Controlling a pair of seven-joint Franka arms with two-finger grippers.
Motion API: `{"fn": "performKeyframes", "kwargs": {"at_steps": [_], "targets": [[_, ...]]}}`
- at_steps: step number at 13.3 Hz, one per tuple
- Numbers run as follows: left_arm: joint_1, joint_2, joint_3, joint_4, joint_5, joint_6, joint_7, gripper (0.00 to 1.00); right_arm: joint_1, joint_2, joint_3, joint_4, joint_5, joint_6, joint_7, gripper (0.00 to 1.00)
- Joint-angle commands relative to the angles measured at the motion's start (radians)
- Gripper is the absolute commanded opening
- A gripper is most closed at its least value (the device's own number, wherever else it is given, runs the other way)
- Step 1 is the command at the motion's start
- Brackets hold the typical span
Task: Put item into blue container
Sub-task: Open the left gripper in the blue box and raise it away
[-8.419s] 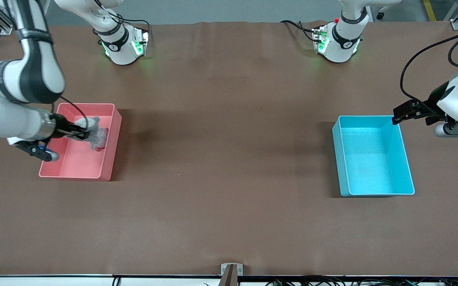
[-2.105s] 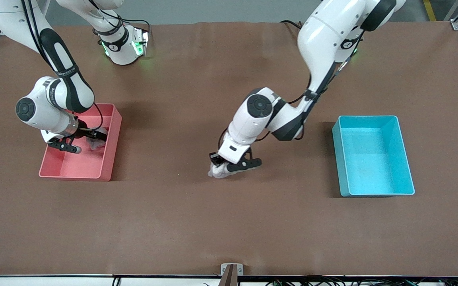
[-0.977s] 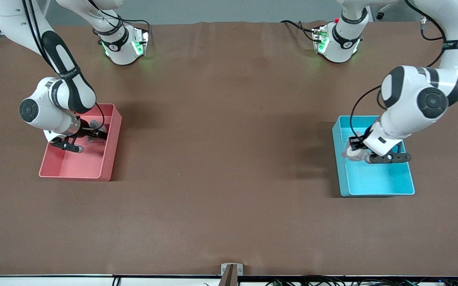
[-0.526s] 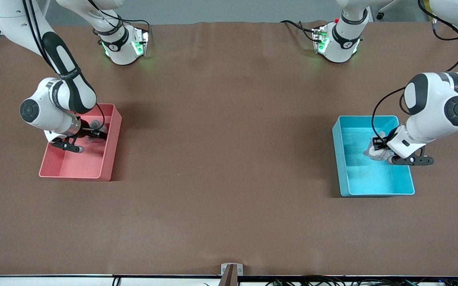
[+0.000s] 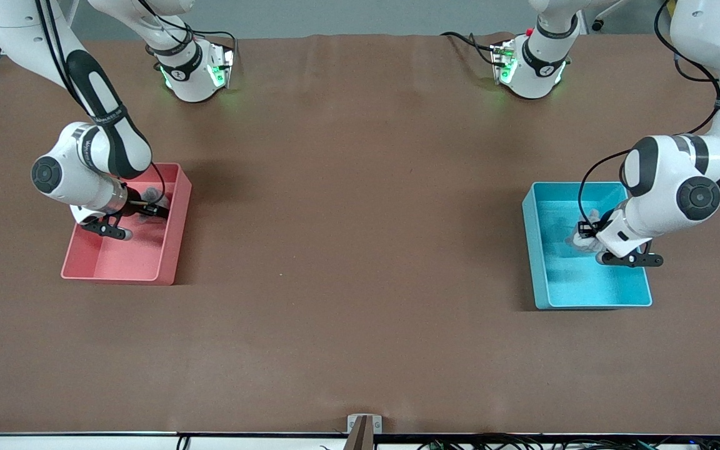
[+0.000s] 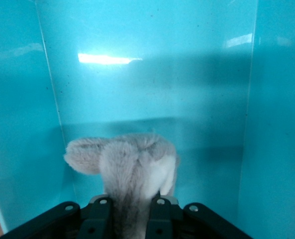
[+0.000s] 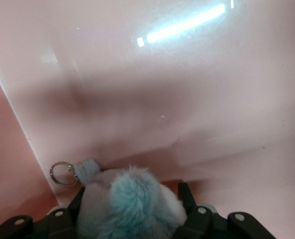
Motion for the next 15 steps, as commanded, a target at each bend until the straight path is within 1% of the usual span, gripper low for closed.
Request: {"fn": "performKeyframes", "kwargs": {"at_steps": [1,2,3,4,5,7,8,10,13,14,15], "targets": [[0.013,-0.002,-0.009,-0.007,0.023,0.013,0.006,0.34,0.001,-0.013,-0.001,-0.018,0.022,-0.004,-0.011,0.52],[0.013,-0.001,-0.009,-0.007,0.023,0.013,0.006,0.46,0.001,-0.013,-0.001,-0.018,0.022,-0.004,-0.011,0.44],[0.013,-0.002,-0.009,-0.007,0.023,0.011,0.006,0.64,0.001,-0.013,-0.001,-0.018,0.022,-0.004,-0.011,0.39],[0.013,-0.004,-0.01,-0.007,0.023,0.011,0.006,0.92,0.001,-0.013,-0.001,-0.016,0.022,-0.005,-0.009,0.34],[0.013,-0.011,-0.011,-0.006,0.023,0.008,0.006,1.0,0.001,-0.013,-0.001,-0.016,0.022,-0.005,-0.009,0.28],[0.011,-0.044,-0.012,-0.001,0.023,-0.022,0.006,1.0,0.001,-0.014,-0.001,-0.012,0.022,-0.022,-0.008,0.2],[0.01,-0.063,-0.012,0.007,0.022,-0.058,0.006,1.0,0.001,-0.017,-0.001,-0.012,0.022,-0.027,-0.008,0.15],[0.01,-0.114,-0.015,0.008,0.01,-0.078,0.007,1.0,0.001,-0.017,-0.001,-0.009,0.022,-0.033,-0.008,0.09],[0.008,-0.204,-0.024,0.011,-0.001,-0.134,0.007,1.0,0.001,-0.019,-0.001,-0.009,0.022,-0.033,-0.008,0.03],[0.008,-0.237,-0.024,0.022,-0.027,-0.168,0.009,1.0,0.001,-0.019,-0.001,-0.009,0.022,-0.035,-0.008,0.02],[0.008,-0.267,-0.023,0.048,-0.064,-0.229,0.009,1.0,0.001,-0.02,-0.001,-0.009,0.022,-0.035,-0.008,0.0]]}}
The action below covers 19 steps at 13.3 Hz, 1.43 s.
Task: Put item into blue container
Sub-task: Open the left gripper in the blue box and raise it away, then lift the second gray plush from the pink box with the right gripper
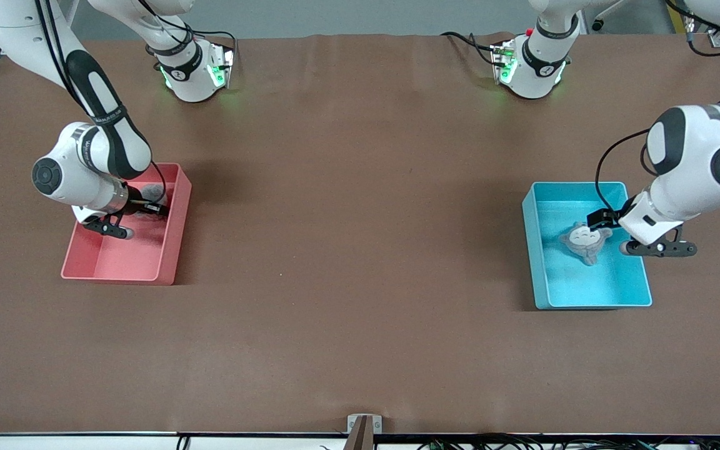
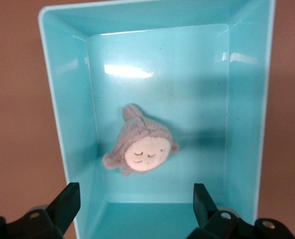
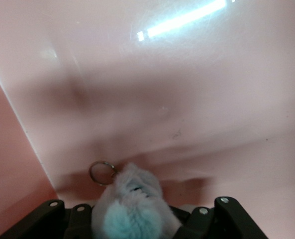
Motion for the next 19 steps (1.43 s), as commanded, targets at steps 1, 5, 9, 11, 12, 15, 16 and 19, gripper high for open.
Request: {"fn": "performKeyframes", "kwargs": {"at_steps": [1,5,9,11,12,15,16,19], "targets": [[0.01,-0.09,-0.007,0.056,-0.067,-0.148,0.011,1.0,0.0,-0.02,-0.001,-0.01,0.018,-0.009,-0.008,0.0],[0.006,-0.111,-0.009,0.308,-0.13,-0.419,0.011,1.0,0.001,-0.028,-0.003,0.003,0.018,-0.035,-0.009,0.0],[0.002,-0.156,-0.021,0.414,-0.135,-0.501,-0.006,1.0,-0.002,-0.045,-0.007,0.117,0.015,-0.23,-0.014,0.0],[0.002,-0.16,-0.023,0.423,-0.133,-0.501,-0.002,1.0,-0.005,-0.045,-0.01,0.176,0.007,-0.313,-0.014,0.0],[0.002,-0.159,-0.023,0.443,-0.133,-0.501,0.007,1.0,-0.011,-0.045,-0.01,0.21,0.005,-0.354,-0.014,0.0],[0.0,-0.157,-0.023,0.446,-0.133,-0.501,0.008,1.0,-0.012,-0.043,-0.012,0.34,-0.008,-0.513,-0.006,0.0],[0.0,-0.156,-0.023,0.446,-0.133,-0.501,0.008,1.0,-0.011,-0.042,-0.012,0.394,-0.024,-0.576,0.001,0.0],[0.0,-0.153,-0.023,0.446,-0.135,-0.498,0.003,1.0,0.004,-0.039,-0.004,0.537,-0.024,-0.75,0.105,0.0]]}}
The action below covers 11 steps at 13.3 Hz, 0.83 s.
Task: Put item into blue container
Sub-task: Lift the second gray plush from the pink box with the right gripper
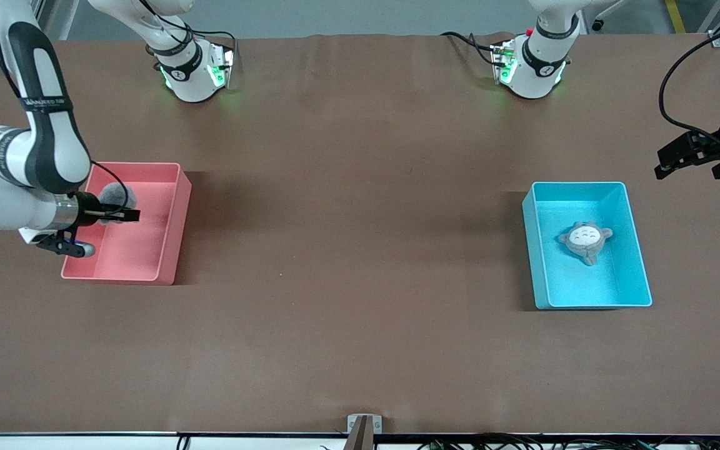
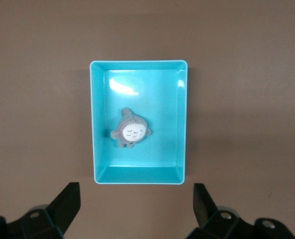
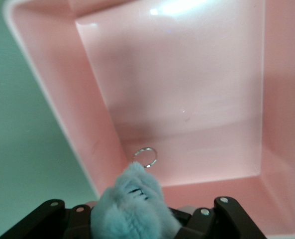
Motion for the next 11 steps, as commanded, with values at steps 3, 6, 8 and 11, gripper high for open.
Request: {"fn": "performKeyframes", "kwargs": {"at_steps": [3,6,8,11], "targets": [[0.002,0.005,-0.002,0.018,-0.016,-0.009,0.002,1.0,0.119,-0.008,0.015,0.15,-0.001,-0.17,0.302,0.0],[0.002,0.007,-0.002,0.019,-0.016,-0.006,0.001,1.0,0.269,-0.002,0.013,0.173,0.073,-0.109,0.532,0.0],[0.002,0.008,-0.002,0.019,-0.014,-0.006,0.001,1.0,0.387,0.01,0.013,0.173,0.081,-0.007,0.7,0.0],[0.002,0.01,-0.002,0.019,-0.014,-0.006,0.001,1.0,0.567,0.107,0.013,0.174,0.09,0.203,0.965,0.0]]}}
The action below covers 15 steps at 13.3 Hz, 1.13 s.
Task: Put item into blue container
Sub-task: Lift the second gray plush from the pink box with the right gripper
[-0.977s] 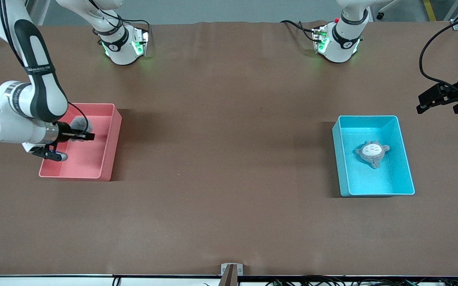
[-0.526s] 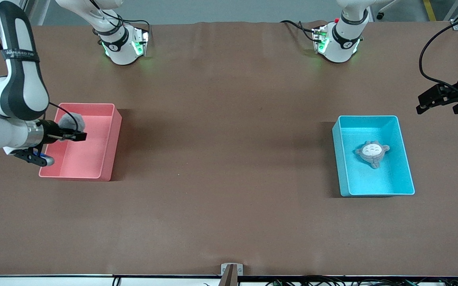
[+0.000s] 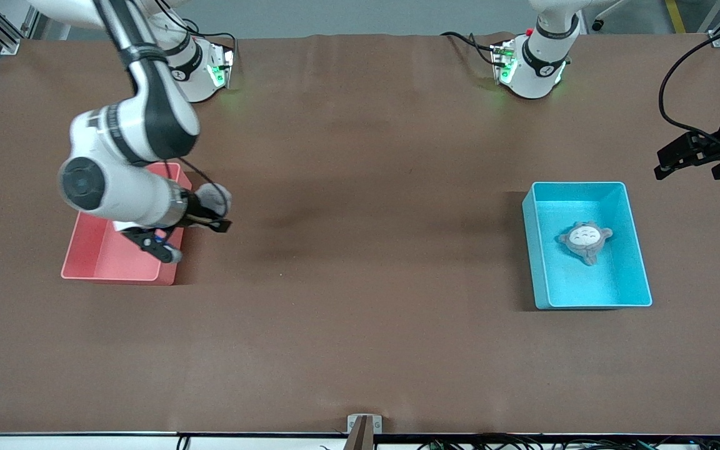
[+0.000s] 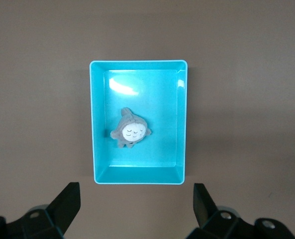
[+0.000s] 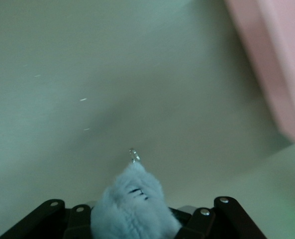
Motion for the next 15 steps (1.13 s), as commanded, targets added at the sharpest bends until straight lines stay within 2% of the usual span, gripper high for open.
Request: {"fn": "performKeyframes", "kwargs": {"at_steps": [1,2,4,7,8,12,13,14,15], "targets": [[0.002,0.009,-0.002,0.019,-0.011,-0.007,0.001,1.0,0.148,0.104,-0.015,0.016,0.02,0.157,0.214,0.0],[0.002,0.009,-0.001,0.019,-0.011,-0.005,0.001,1.0,0.201,0.153,-0.017,0.045,0.017,0.204,0.293,0.0],[0.002,0.009,-0.002,0.017,-0.01,-0.004,0.001,1.0,0.261,0.245,-0.018,0.133,0.003,0.217,0.394,0.01],[0.002,0.01,-0.002,0.017,-0.007,-0.004,0.001,1.0,0.305,0.369,-0.02,0.268,-0.038,0.223,0.517,0.02],[0.002,0.01,-0.002,0.017,-0.005,-0.004,0.001,1.0,0.31,0.399,-0.018,0.289,-0.061,0.249,0.548,0.02],[0.001,0.01,-0.002,0.016,-0.004,-0.004,0.001,1.0,0.348,0.469,-0.018,0.29,-0.064,0.402,0.608,0.05],[0.001,0.01,-0.002,0.016,-0.002,-0.004,0.001,1.0,0.35,0.479,-0.018,0.29,-0.064,0.424,0.614,0.14],[0.001,0.01,-0.005,0.014,-0.002,-0.004,0.001,1.0,0.35,0.486,-0.018,0.29,-0.064,0.438,0.615,0.49],[0.001,0.01,-0.014,0.014,-0.002,-0.004,-0.001,1.0,0.351,0.488,-0.018,0.29,-0.064,0.439,0.617,0.97]]}}
